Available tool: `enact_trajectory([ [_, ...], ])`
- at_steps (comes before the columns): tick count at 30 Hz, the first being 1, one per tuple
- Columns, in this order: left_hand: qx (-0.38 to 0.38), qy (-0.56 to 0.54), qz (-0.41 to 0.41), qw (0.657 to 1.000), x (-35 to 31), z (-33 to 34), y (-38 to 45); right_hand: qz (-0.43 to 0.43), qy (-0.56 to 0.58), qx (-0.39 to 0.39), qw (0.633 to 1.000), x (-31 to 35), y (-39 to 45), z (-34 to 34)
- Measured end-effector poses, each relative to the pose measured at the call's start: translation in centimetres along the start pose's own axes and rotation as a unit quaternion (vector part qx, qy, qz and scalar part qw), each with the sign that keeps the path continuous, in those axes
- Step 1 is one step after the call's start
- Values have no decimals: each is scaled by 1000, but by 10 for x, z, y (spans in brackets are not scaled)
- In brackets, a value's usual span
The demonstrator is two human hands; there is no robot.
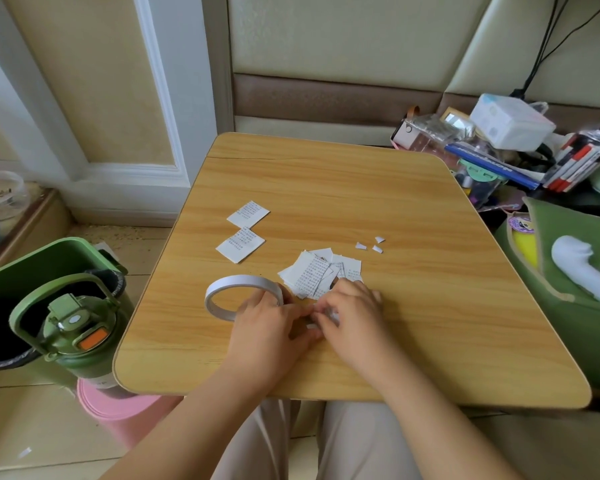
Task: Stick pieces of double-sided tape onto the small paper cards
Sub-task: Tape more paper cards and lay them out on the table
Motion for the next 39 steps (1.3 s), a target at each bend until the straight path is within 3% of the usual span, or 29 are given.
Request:
enact_trajectory([
  [4,31,5,-12,999,0,0,-1,69,-39,-58,995,-15,3,-9],
  [8,6,-4,-5,1000,1,1,0,-2,-3,1,1000,-5,-6,-4],
  [12,26,7,-8,1000,0,-2,-1,72,-45,-64,994,-20,-3,-13],
  [16,6,17,6,1000,0,0,1,-7,-10,-22,1000,-12,-13,-6],
  [20,15,9,-7,1000,-1,-3,0,60,-49,-76,994,-26,-7,-16],
  [24,12,0,-2,1000,-1,-1,1,-22,-16,-41,999,-12,-17,-10],
  [28,23,5,-20,1000,-2,-3,1,70,-60,-81,992,-26,-9,-16],
  [32,22,-3,-10,1000,-3,-3,2,-16,-9,-29,999,-6,-13,-4],
  [36,26,8,-24,999,-3,-4,2,57,-36,-76,995,-19,-4,-7],
  [39,32,7,-15,999,-4,-3,1,18,-8,-59,998,-7,-10,0],
])
Point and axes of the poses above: each hand's wrist, its own y-axis towards the middle knuckle, its own z-axis out of the palm, x = y × z, the point moved 2 cm from there along y, towards the middle knuckle, and after that the axes turned 13 degrees about -x, right-handed, at the moved point
